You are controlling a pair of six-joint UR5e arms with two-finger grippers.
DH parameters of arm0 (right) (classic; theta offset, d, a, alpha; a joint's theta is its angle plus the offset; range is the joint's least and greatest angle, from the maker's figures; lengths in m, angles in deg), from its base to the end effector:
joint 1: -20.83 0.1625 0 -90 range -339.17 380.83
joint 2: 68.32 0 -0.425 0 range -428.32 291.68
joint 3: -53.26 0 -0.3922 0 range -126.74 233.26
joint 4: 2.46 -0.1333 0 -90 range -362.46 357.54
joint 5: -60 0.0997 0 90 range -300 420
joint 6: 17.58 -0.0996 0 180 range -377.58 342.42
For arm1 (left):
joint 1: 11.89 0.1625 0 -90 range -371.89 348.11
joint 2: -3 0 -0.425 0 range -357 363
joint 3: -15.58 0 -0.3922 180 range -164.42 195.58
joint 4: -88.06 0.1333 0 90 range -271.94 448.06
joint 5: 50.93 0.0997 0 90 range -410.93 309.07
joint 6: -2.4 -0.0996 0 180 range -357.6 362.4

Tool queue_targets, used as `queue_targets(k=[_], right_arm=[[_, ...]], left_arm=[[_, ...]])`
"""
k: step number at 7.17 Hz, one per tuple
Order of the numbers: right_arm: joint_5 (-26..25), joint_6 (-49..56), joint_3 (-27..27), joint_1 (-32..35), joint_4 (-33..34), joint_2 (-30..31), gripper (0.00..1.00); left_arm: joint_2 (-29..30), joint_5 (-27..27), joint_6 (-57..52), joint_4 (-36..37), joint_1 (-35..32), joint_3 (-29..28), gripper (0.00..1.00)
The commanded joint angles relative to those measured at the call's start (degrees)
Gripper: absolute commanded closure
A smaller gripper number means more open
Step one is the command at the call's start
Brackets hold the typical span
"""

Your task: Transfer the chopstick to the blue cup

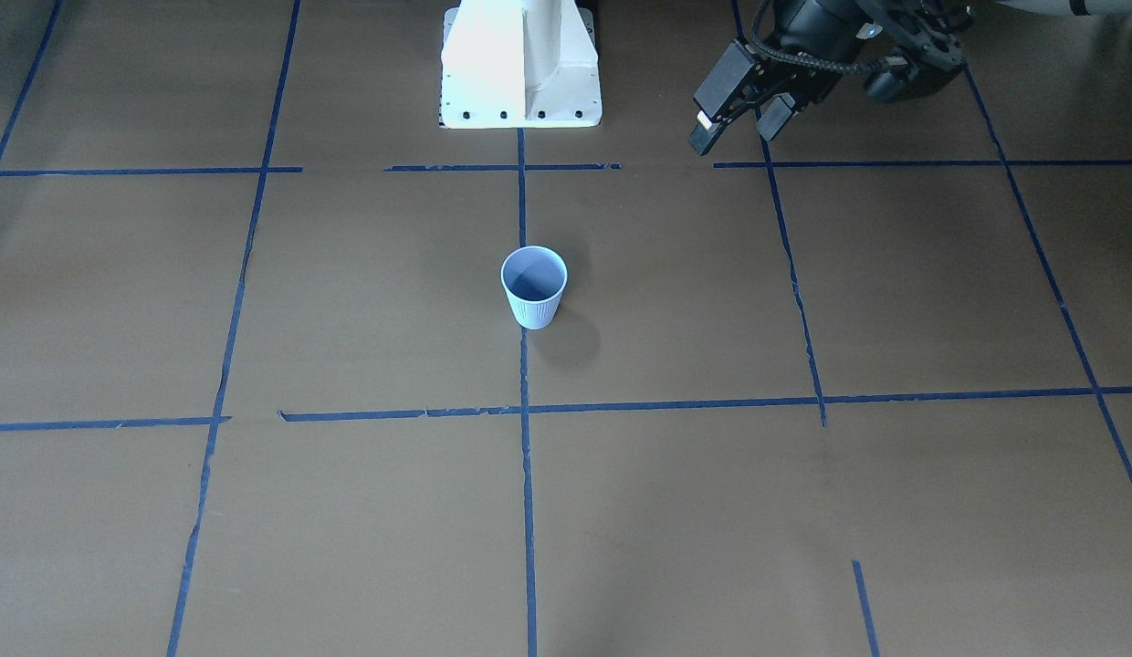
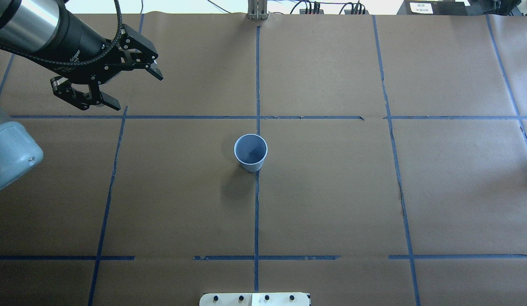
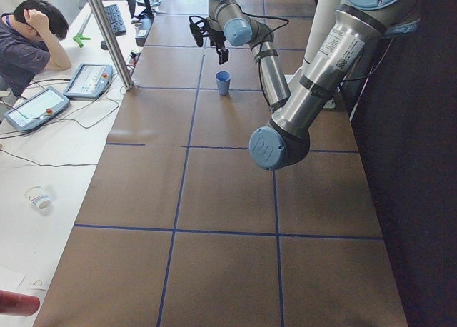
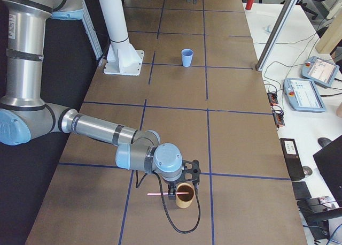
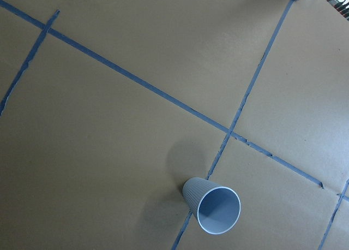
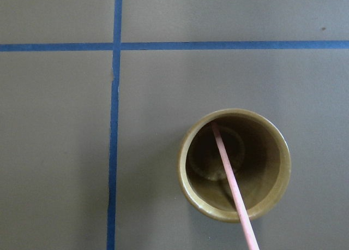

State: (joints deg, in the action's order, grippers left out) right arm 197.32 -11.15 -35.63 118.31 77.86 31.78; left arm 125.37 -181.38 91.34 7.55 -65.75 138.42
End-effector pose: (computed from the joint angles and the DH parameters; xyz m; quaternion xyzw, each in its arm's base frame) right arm 0.1127 -0.3968 0.7273 0.0365 -0.3998 0.0137 0.9158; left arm 0.2458 -0.4530 0.1257 -0.0690 0.5300 -0.2242 0.8149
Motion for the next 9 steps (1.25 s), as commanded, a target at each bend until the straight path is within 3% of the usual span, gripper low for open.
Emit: queue_targets(k=[1,2,3,7,9], right_arm=[[-0.04,0.07,0.55,0.87,1.58,0.35,0.0],[-0.04,0.07,0.3,1.04,3.16,0.18,0.02],[-0.04,0.07,0.29,1.39,3.78,0.35,0.13],[-2.57,0.07,0.38,1.4,4.58,0.09,0.89],[-3.46,0.07,0.56,1.4,4.58,0.44,0.93]], left_arm=[[-0.11,-0.07,0.0,0.09,-0.02,0.73,0.0],[-0.02,-0.07,0.0,0.09,0.07,1.08,0.0],[-0.11,-0.07,0.0,0.09,0.07,1.52,0.0],[-0.02,-0.07,0.0,0.09,0.07,2.23,0.0],[0.15,-0.07,0.0,0.0,0.07,2.31,0.0]])
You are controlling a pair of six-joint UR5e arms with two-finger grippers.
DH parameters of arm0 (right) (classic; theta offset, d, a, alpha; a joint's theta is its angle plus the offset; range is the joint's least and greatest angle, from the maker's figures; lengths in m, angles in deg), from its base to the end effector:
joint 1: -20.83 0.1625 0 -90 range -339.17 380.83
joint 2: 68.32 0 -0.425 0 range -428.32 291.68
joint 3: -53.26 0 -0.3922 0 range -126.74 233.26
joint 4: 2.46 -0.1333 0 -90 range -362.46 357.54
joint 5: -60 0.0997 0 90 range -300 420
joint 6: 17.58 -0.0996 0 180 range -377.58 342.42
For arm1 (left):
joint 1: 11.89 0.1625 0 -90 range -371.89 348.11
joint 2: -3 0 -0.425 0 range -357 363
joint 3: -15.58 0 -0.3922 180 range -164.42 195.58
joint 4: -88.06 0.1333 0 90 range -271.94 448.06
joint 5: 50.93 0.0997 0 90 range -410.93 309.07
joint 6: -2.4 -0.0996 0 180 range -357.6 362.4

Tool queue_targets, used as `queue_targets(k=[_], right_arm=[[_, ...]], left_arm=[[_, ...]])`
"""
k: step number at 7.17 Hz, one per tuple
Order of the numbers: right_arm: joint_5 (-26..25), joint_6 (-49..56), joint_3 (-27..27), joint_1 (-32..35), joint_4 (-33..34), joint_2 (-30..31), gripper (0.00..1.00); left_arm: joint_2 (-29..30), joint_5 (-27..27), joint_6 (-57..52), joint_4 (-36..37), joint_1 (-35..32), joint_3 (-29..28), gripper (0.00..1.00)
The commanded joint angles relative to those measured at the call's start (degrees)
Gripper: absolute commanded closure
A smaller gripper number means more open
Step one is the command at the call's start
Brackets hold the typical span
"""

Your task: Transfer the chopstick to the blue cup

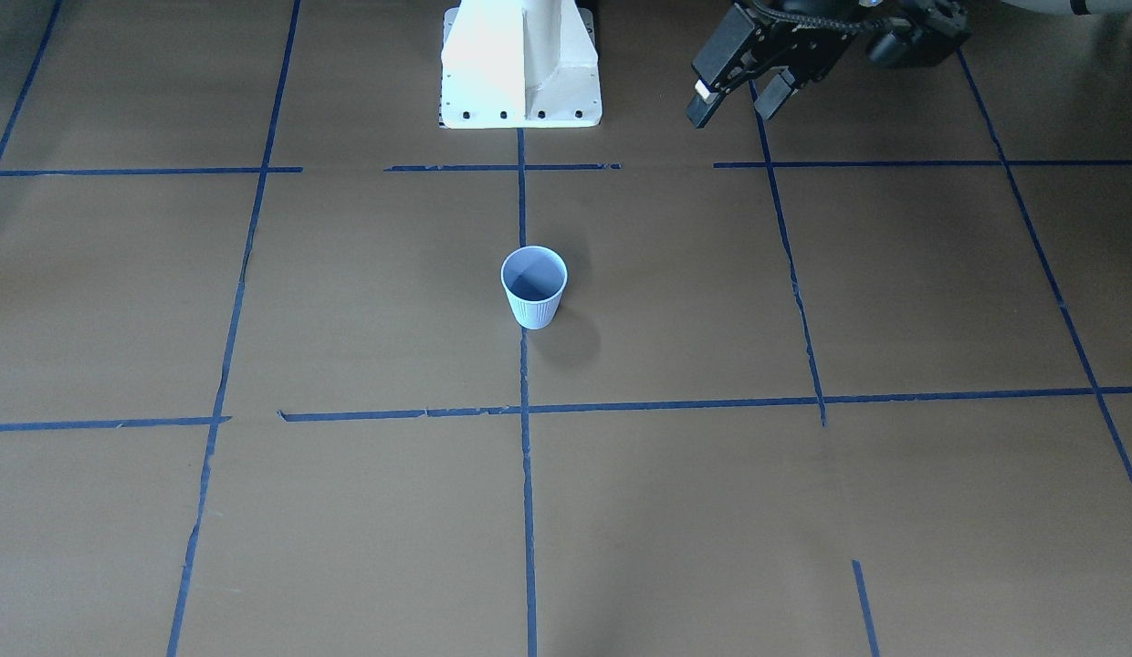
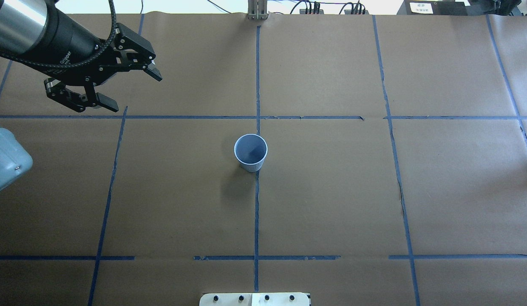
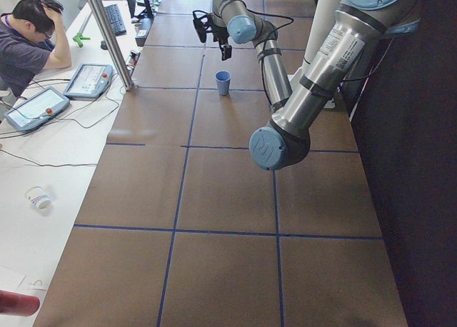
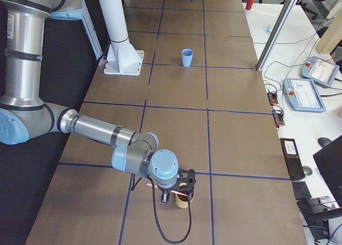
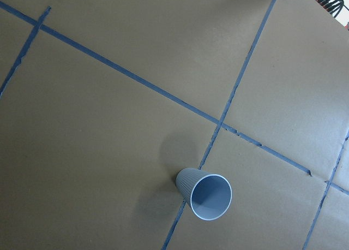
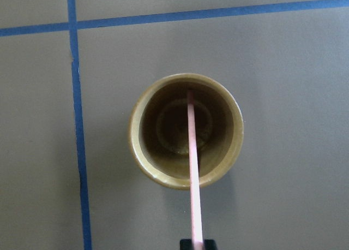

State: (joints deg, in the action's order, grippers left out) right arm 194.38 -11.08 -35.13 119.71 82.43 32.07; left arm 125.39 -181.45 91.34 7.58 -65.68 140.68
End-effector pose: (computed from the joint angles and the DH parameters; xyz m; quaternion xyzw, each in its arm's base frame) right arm 0.1242 -0.3828 0.7447 -0.0047 -0.3811 0.0419 0.9236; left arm 0.2370 -0.4398 0.1147 -0.0595 0.5430 -0.2141 0.8098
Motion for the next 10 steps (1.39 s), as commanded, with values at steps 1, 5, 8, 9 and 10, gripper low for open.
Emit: queue_targets(k=[1,5,8,9,10], right_arm=[[-0.61,0.0,0.06,0.0,0.8,-0.02,0.95],[-0.44,0.09,-5.37,1.49,10.0,-0.47,0.98],[-0.61,5.76,-14.59,4.37,24.12,0.06,0.97],[-2.09,8.24,-19.23,6.39,30.8,-0.02,0.97],[-3.59,9.39,-24.5,8.85,37.56,-0.29,0.99]], left_arm=[[0.13,0.0,0.09,-0.03,0.0,0.4,0.0],[0.05,0.09,0.09,-0.03,0.0,1.28,0.0],[0.04,0.18,0.09,0.06,-0.08,1.63,0.0],[-0.04,0.18,0.09,0.06,-0.08,2.07,0.0],[-0.13,0.18,0.09,0.06,-0.17,1.99,0.0]])
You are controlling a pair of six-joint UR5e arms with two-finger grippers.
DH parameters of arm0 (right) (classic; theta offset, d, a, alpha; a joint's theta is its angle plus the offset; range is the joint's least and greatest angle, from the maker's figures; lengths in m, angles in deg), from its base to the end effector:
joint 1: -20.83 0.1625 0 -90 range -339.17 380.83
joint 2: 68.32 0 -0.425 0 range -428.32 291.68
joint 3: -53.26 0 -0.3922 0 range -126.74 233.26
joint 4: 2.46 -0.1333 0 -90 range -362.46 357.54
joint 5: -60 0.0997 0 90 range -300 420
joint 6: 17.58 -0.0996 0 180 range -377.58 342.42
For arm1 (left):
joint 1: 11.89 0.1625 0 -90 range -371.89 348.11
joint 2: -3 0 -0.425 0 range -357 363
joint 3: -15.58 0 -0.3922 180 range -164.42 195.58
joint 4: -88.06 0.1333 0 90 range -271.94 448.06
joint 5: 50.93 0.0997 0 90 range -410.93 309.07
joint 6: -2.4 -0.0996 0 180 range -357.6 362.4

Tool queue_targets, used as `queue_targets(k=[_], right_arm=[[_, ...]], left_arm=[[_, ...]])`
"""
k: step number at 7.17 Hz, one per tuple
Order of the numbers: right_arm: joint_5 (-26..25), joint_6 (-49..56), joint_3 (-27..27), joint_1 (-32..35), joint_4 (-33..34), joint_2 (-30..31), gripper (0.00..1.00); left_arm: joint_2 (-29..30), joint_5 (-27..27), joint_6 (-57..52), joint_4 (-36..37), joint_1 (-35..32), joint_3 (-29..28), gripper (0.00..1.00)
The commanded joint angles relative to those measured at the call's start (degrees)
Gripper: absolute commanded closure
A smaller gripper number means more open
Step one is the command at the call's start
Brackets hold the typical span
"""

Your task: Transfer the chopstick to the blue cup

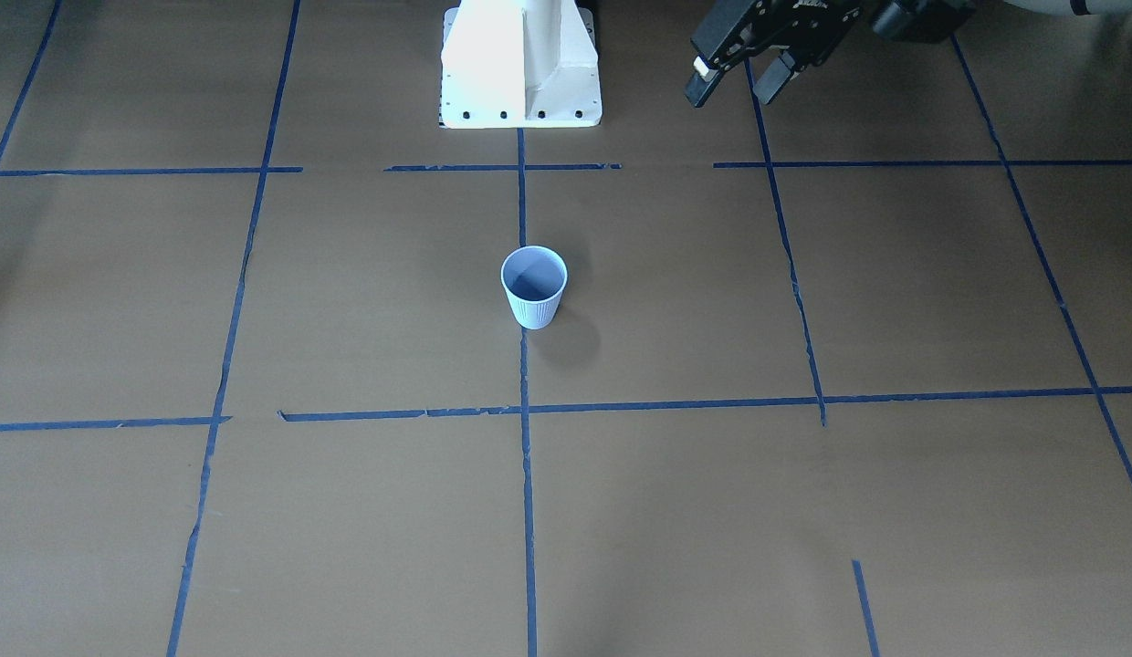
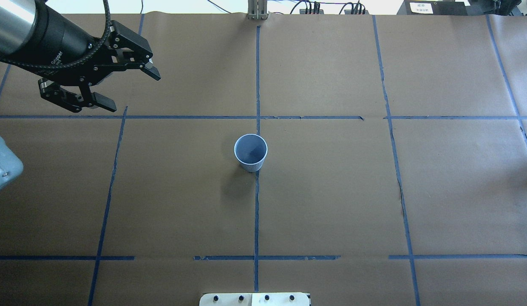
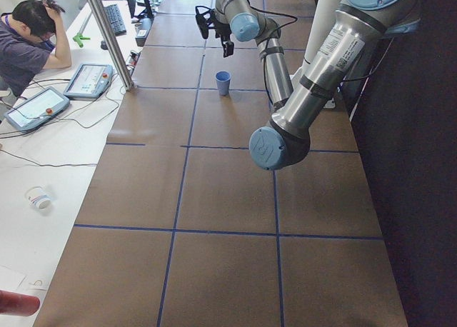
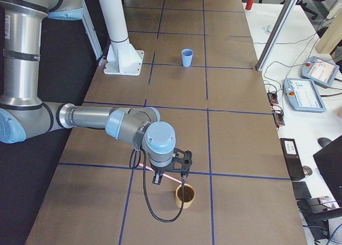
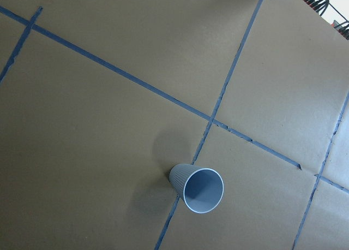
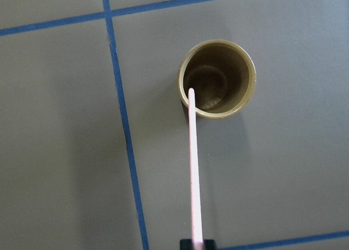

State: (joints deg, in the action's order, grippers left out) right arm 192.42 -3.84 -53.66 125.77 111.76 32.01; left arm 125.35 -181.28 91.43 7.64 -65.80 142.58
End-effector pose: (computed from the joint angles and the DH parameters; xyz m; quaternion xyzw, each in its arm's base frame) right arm 0.1634 -0.3560 0.6359 -0.0499 -0.3818 0.0651 0.9206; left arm 0.2280 -0.4296 0.1066 -0.0499 0.5529 -0.2089 0.8051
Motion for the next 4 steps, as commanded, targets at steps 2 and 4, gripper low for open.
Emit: queue_targets(k=[2,4], right_arm=[[3.32,-0.36,-6.82,1.95,10.76,-3.63,1.0],[6.26,-9.91,-6.99,-10.38,11.29,-14.32,1.0]], left_arm=[[-2.79,0.18,-1.74,-0.08,-0.32,0.26,0.0],[-8.31,0.27,-10.07,0.0,-3.81,1.14,0.0]])
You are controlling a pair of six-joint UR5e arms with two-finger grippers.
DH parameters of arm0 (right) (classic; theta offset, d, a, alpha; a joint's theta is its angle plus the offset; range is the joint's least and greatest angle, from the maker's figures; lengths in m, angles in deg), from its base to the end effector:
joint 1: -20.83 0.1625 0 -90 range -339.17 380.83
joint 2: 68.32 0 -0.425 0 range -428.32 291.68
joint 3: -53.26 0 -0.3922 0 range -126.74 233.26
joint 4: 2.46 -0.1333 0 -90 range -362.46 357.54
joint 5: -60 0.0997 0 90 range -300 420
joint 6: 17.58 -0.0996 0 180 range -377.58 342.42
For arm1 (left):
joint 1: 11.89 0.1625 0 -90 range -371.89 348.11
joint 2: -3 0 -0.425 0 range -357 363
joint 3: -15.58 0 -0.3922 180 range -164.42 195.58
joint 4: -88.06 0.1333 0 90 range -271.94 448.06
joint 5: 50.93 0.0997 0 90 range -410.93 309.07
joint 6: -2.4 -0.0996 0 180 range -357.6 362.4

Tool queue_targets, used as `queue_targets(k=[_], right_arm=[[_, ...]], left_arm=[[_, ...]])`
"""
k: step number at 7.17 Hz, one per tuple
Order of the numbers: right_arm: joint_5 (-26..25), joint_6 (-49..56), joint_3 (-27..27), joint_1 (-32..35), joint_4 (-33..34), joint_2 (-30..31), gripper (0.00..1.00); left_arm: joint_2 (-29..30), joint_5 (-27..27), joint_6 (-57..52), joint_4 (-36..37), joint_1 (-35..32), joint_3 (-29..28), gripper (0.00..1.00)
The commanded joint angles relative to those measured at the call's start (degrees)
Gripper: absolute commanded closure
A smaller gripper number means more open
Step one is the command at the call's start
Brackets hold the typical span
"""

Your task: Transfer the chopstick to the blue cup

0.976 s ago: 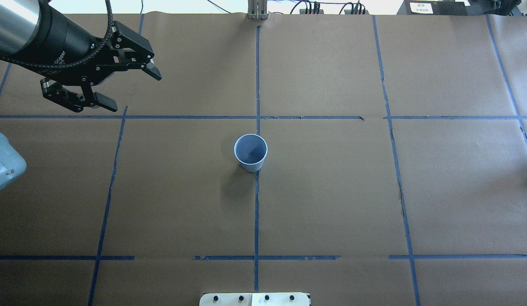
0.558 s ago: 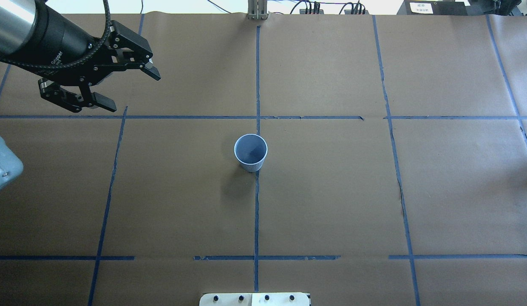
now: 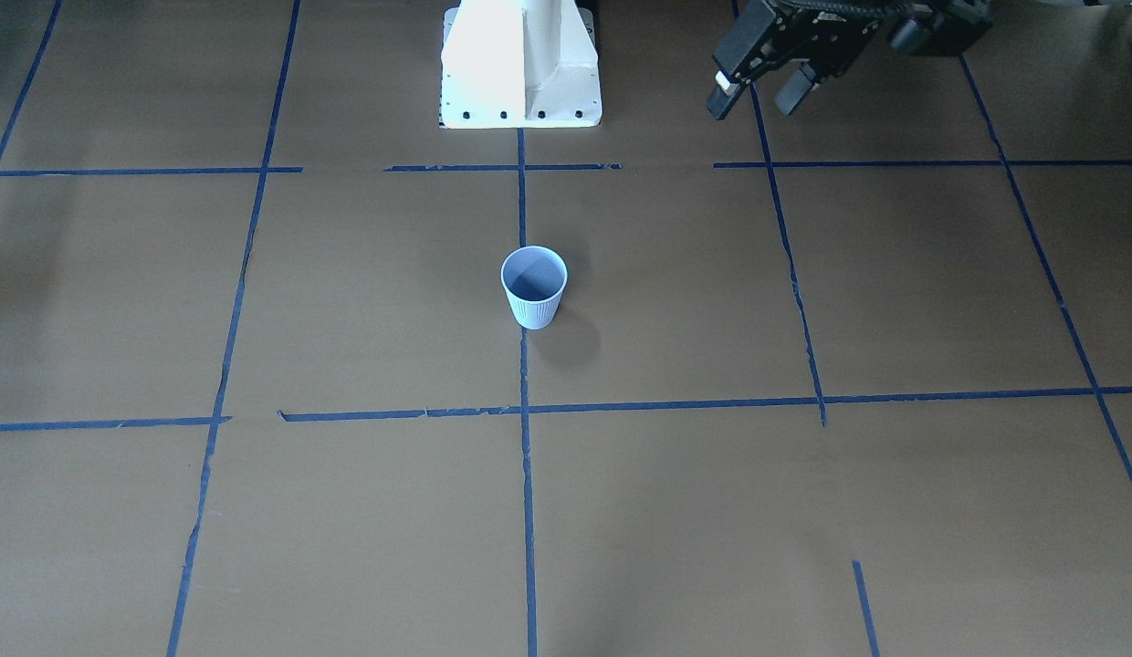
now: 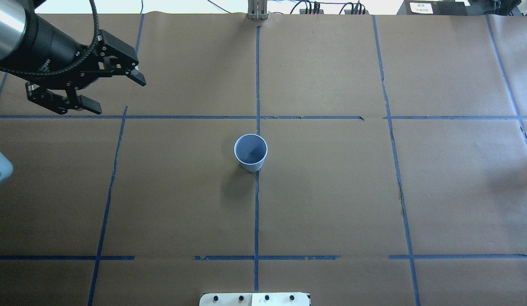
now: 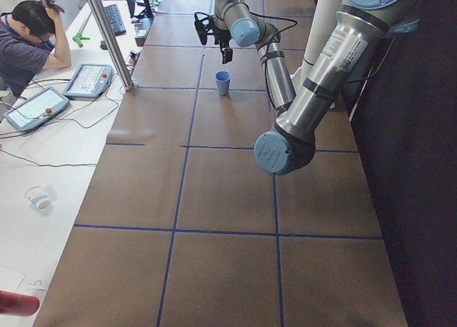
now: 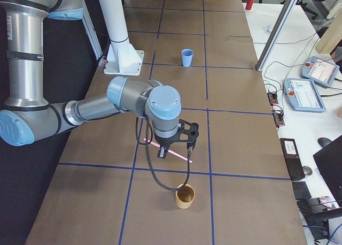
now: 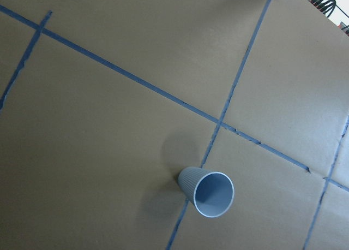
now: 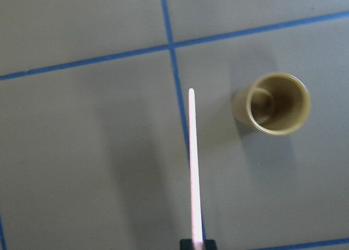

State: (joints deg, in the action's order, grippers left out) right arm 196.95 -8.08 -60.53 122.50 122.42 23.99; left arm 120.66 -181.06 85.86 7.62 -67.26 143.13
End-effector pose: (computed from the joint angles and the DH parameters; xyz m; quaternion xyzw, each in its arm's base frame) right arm 0.1461 -0.4079 0.5328 -0.0325 -0.4086 0.0637 0.9099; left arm 0.2164 -0.4349 0.1435 -0.0347 0.5321 -0.1975 0.8226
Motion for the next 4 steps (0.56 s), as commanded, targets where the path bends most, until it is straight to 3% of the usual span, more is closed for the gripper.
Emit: queue_targets(k=[1,4], right_arm=[[2.18,-16.08,0.05,-12.23,0.63,-11.84,1.0],[4.72,-46.84,-0.12,-28.58,0.63,-27.31,1.0]], left_arm=[[-6.88,0.06,-8.81,0.02,-4.38,1.11,0.0],[-15.58,-0.29,-20.49,0.02,-11.49,2.08,0.0]])
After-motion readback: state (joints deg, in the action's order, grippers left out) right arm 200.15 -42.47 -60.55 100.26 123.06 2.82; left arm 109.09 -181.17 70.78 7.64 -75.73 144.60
